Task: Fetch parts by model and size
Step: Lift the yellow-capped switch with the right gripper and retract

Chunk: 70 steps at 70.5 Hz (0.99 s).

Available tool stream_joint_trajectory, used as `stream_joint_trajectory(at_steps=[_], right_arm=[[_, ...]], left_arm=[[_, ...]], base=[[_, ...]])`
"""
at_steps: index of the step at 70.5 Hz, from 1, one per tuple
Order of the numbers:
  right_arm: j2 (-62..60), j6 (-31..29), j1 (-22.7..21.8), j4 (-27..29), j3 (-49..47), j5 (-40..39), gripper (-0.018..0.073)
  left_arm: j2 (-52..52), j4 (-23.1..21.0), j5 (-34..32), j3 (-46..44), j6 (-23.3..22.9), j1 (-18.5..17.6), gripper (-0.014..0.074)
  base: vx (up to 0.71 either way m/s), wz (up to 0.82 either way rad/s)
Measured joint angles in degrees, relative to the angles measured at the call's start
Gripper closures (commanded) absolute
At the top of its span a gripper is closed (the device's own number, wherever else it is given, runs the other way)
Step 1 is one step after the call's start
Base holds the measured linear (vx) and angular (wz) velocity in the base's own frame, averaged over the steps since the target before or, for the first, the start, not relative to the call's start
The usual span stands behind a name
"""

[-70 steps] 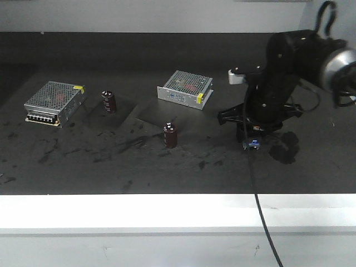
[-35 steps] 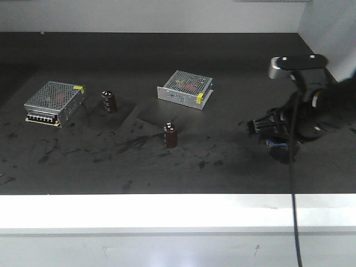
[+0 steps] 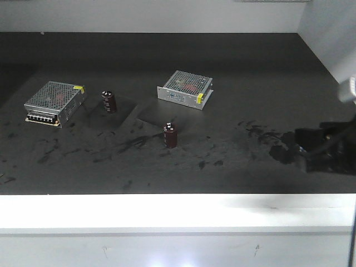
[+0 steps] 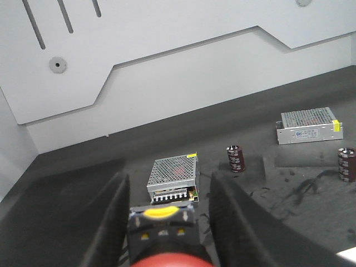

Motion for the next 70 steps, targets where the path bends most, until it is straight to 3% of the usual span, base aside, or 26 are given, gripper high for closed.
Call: stream_joint_trajectory(at_steps=[46,70], right_arm=[[-36.14,-2.36,0.0,0.0,18.26,-3.84,0.0564],[-39.63,-2.41,0.0,0.0,18.47,-3.78,0.0564]], left_arm=[[0.0,0.0,0.06,0.0,0.0,0.0,0.0604],[0.0,0.0,0.12,0.05,0.0,0.0,0.0604]], base=[[0.0,0.0],[0.0,0.0]])
